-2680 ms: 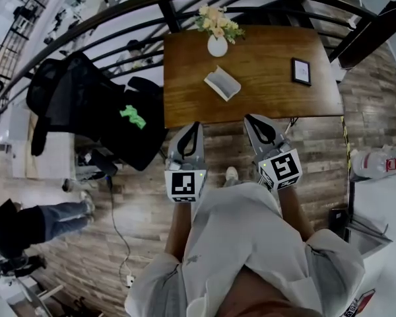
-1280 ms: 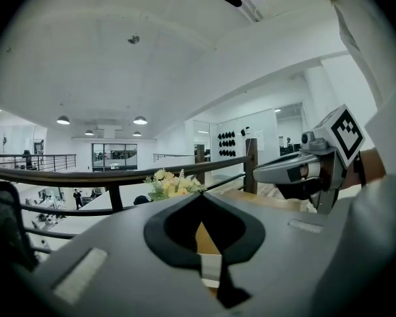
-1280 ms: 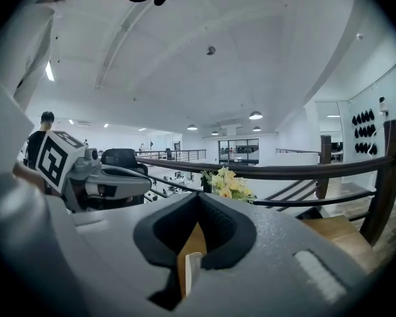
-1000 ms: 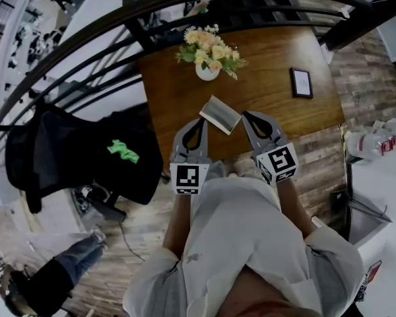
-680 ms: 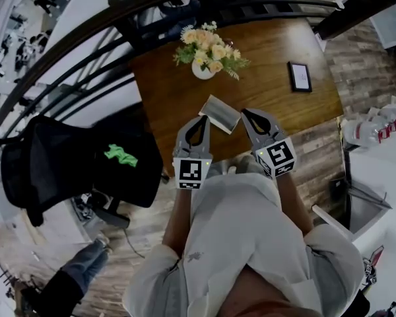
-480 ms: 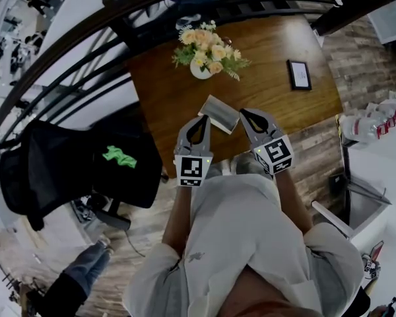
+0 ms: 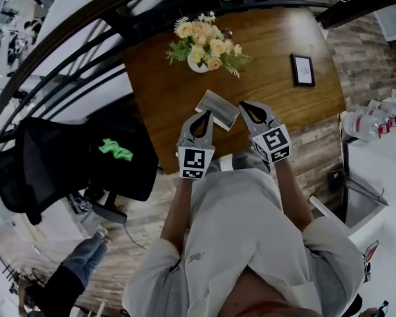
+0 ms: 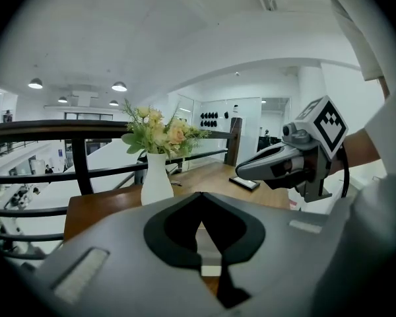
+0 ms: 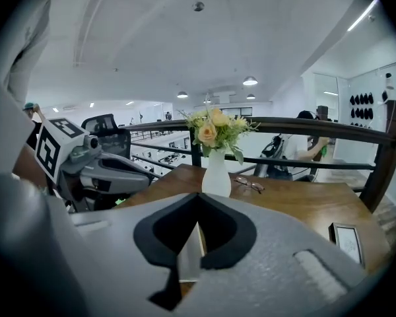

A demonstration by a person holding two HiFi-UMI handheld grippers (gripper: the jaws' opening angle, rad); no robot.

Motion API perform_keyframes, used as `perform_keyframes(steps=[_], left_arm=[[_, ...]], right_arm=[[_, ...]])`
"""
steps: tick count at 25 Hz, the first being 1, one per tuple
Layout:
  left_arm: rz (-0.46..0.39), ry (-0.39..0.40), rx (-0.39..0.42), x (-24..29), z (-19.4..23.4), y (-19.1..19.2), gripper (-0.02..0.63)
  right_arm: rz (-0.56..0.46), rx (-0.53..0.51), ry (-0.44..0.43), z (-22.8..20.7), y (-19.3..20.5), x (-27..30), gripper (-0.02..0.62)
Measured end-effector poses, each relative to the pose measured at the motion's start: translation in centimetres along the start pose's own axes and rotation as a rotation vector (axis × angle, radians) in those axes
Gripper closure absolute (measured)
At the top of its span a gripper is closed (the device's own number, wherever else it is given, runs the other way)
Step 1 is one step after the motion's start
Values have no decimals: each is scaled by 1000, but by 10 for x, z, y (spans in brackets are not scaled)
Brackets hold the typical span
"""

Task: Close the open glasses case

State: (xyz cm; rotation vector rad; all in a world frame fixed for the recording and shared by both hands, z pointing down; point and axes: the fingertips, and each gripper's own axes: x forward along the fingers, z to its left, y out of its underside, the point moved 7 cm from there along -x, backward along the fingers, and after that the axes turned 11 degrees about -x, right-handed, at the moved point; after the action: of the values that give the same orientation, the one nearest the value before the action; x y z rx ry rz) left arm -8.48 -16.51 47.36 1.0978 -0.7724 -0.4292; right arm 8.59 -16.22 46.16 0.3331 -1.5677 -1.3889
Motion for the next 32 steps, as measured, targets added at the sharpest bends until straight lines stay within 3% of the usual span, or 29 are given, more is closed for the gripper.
perform_keyframes(steps=[20, 32], left_arm=[[146, -126, -79, 59, -7, 57, 586], [214, -159, -112, 84, -4, 83, 586]], right_arm=[[110, -13, -218, -26, 67, 47, 592], [163, -10, -265, -29, 92, 66, 592]])
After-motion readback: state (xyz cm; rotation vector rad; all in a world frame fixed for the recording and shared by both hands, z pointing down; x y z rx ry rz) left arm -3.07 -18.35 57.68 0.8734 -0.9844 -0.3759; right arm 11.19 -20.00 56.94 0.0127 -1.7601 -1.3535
